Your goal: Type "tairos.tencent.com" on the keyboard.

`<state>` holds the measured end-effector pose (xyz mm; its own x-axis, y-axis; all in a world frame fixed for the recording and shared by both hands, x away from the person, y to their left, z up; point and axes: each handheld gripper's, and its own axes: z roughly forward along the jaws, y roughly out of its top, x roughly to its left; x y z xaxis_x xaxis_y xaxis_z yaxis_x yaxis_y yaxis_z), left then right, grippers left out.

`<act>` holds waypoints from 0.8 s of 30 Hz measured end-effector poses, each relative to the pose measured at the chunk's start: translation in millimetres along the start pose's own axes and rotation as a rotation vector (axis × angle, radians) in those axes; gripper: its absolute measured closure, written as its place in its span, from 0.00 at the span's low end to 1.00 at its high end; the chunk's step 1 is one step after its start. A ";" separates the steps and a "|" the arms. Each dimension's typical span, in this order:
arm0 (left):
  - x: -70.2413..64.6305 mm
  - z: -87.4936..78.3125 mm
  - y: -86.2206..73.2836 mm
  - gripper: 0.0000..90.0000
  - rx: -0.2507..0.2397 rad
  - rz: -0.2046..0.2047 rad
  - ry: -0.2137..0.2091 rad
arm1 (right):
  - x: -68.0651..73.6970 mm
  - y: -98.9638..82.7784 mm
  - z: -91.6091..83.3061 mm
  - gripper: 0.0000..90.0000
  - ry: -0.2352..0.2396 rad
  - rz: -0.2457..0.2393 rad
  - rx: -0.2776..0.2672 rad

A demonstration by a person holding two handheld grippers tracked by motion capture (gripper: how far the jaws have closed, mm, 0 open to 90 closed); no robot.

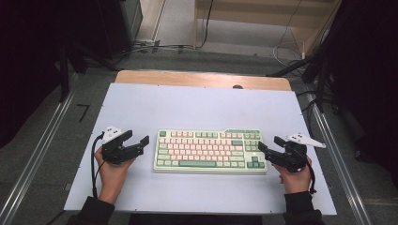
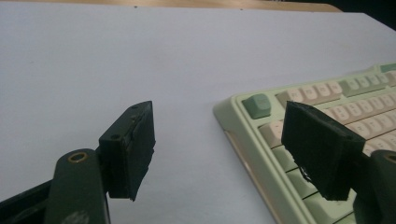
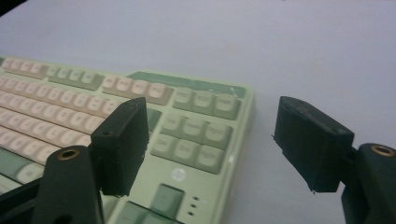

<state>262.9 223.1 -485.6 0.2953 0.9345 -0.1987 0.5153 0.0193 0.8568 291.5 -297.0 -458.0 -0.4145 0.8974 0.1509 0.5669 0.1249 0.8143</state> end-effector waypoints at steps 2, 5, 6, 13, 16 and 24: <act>4.7 -2.0 -1.1 0.30 0.001 -0.012 0.006 | -7.9 -2.4 -3.6 0.27 -0.019 0.008 -0.004; 10.6 -5.6 -2.4 0.30 0.004 -0.012 0.024 | -20.6 -5.4 -8.7 0.27 -0.048 0.029 -0.008; 12.3 -6.6 -2.9 0.30 0.005 -0.011 0.030 | -25.1 -6.7 -10.3 0.27 -0.057 0.034 -0.007; 18.9 -8.8 -4.6 0.30 0.013 -0.017 0.054 | -53.4 -14.9 -18.4 0.27 -0.123 0.093 -0.002; 18.8 -7.3 -4.6 0.30 0.014 -0.018 0.061 | -62.0 -17.6 -18.5 0.27 -0.147 0.111 0.007; 20.9 -5.7 -4.8 0.30 0.022 -0.037 0.065 | -63.1 -17.9 -15.5 0.27 -0.154 0.117 0.020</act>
<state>262.0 244.6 -491.2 0.2230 0.9545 -0.1982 0.5428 0.0473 0.8386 296.5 -362.4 -473.4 -0.2316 0.9604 0.1548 0.6195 0.0229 0.7847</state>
